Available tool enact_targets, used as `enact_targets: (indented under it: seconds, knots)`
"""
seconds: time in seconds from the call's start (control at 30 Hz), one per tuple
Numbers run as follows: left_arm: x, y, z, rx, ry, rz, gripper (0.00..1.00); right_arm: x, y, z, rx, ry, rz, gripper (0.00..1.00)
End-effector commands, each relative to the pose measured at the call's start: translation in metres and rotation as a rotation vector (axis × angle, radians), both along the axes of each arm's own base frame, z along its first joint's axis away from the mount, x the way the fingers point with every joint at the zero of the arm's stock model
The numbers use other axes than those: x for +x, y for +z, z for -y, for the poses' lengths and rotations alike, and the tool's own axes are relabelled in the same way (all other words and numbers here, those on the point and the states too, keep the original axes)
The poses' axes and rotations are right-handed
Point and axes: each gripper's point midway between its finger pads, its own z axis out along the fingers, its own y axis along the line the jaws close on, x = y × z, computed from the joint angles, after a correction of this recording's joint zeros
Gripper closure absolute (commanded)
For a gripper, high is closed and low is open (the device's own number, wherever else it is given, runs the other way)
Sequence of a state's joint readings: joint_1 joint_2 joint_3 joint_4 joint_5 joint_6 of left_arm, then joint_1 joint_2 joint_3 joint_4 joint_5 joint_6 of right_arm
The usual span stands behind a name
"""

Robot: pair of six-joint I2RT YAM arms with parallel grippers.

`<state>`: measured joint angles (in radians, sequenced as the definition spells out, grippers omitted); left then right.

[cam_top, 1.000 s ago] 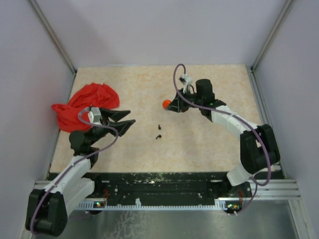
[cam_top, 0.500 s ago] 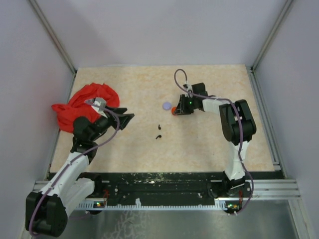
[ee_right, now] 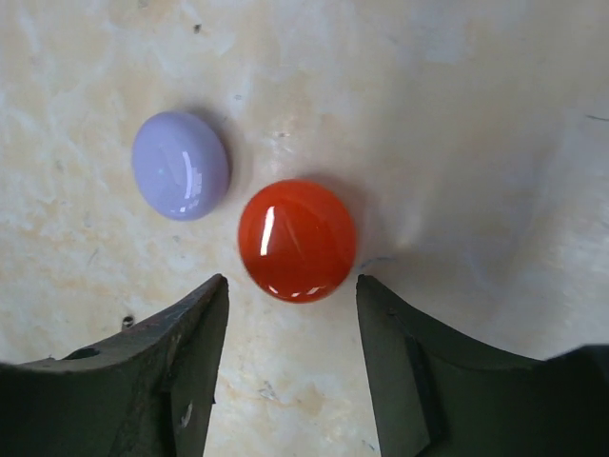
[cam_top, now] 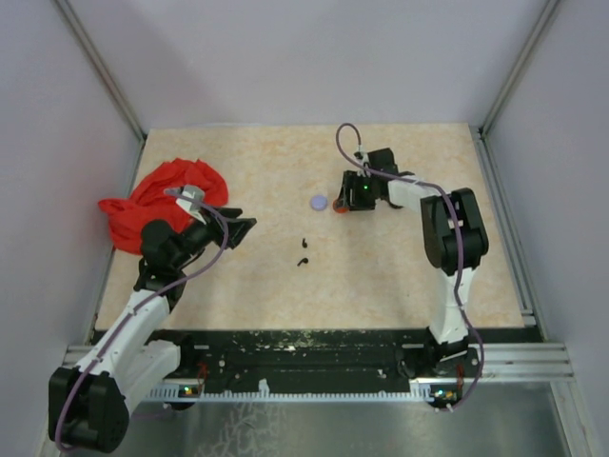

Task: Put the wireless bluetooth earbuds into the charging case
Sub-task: Place the charging case at the center of the board, then pick up the charging case at the center of the board.

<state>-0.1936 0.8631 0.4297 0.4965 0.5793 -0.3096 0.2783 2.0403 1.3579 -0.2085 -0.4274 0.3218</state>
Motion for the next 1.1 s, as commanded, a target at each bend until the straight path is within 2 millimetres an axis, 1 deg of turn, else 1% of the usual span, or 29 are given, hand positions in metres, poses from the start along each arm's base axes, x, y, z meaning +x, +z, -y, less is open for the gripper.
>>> enact_targets:
  seconds: [0.0,0.1,0.17,0.23,0.33,0.47,0.63,0.87,1.0,1.07]
  knots:
    - [0.003,0.014,-0.001,-0.007,0.004,0.026,0.36,0.004,0.028,0.037,-0.174,-0.057,0.093,0.42]
    - [0.002,0.013,-0.001,-0.006,-0.002,0.023,0.37,0.009,0.050,0.060,-0.276,-0.098,0.165,0.39]
    - [0.002,0.013,0.000,-0.008,-0.008,0.022,0.36,0.012,0.061,0.078,-0.356,-0.136,0.201,0.36]
    - [0.001,0.012,0.001,-0.011,-0.012,0.019,0.36,0.015,0.066,0.097,-0.434,-0.173,0.219,0.34]
    - [0.001,0.011,0.002,-0.010,-0.017,0.018,0.36,0.018,0.060,0.129,-0.527,-0.230,0.211,0.30]
    - [0.001,0.011,0.002,-0.011,-0.022,0.017,0.36,0.025,0.047,0.156,-0.547,-0.279,0.172,0.28]
    - [0.001,0.008,0.005,-0.016,-0.041,-0.002,0.36,0.034,0.030,0.167,-0.555,-0.281,0.137,0.26]
    - [0.000,0.006,0.007,-0.023,-0.051,-0.017,0.36,0.043,0.005,0.163,-0.550,-0.241,0.091,0.26]
    - [0.000,0.004,0.009,-0.035,-0.071,-0.039,0.36,0.045,-0.001,0.163,-0.548,-0.241,0.079,0.31]
    - [0.000,0.002,0.012,-0.039,-0.084,-0.055,0.37,0.044,-0.003,0.162,-0.547,-0.239,0.074,0.36]
